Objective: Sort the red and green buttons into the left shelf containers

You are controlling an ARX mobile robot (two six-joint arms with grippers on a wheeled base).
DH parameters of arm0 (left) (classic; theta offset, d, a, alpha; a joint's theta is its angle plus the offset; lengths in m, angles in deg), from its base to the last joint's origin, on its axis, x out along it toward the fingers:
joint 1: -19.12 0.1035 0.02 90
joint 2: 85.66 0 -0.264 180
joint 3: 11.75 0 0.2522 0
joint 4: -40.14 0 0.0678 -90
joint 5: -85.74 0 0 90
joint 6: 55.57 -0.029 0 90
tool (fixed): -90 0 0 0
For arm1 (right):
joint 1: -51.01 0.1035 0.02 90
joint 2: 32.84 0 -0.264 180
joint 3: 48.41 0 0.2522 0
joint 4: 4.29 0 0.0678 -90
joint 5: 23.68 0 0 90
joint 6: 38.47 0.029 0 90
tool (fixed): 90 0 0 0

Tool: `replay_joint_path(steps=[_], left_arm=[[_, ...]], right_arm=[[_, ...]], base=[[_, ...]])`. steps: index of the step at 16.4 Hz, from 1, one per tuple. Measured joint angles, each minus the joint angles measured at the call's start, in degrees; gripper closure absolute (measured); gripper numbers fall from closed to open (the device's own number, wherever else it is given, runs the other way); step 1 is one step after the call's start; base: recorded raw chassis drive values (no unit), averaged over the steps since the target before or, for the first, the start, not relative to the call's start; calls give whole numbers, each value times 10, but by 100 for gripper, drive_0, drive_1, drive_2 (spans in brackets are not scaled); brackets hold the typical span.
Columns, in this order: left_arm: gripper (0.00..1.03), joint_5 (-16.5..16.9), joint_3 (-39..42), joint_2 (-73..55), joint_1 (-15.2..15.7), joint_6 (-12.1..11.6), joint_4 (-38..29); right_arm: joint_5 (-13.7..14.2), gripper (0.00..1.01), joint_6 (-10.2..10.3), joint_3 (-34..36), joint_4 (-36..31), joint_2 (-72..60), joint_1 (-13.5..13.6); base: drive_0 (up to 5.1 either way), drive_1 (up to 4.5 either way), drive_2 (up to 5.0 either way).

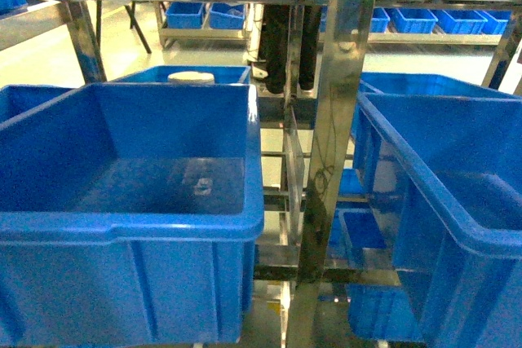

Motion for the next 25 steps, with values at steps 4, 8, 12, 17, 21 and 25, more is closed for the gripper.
replay_joint_path(steps=[4, 8, 12, 17, 21, 25], left_arm=[[77, 0, 0, -3, 0, 0, 2], [77, 0, 0, -1, 0, 0, -1], [77, 0, 0, -1, 0, 0, 0], [77, 0, 0, -1, 0, 0, 0], [77, 0, 0, -1, 0, 0, 0], [77, 0, 0, -1, 0, 0, -1]], right_arm=[[0, 67, 0, 0, 0, -1, 0], [0, 67, 0, 0, 0, 0, 0], [31, 67, -4, -93, -70, -141, 14], [67, 67, -5, -243, -99, -417, -19], [95, 67, 7, -361, -36, -609, -14], [110, 67, 5, -389, -42, -678, -15]], base=[[-508, 237, 237], [-508, 237, 237], [-508, 237, 237], [-508, 237, 237], [-508, 237, 237], [-508, 237, 237]])
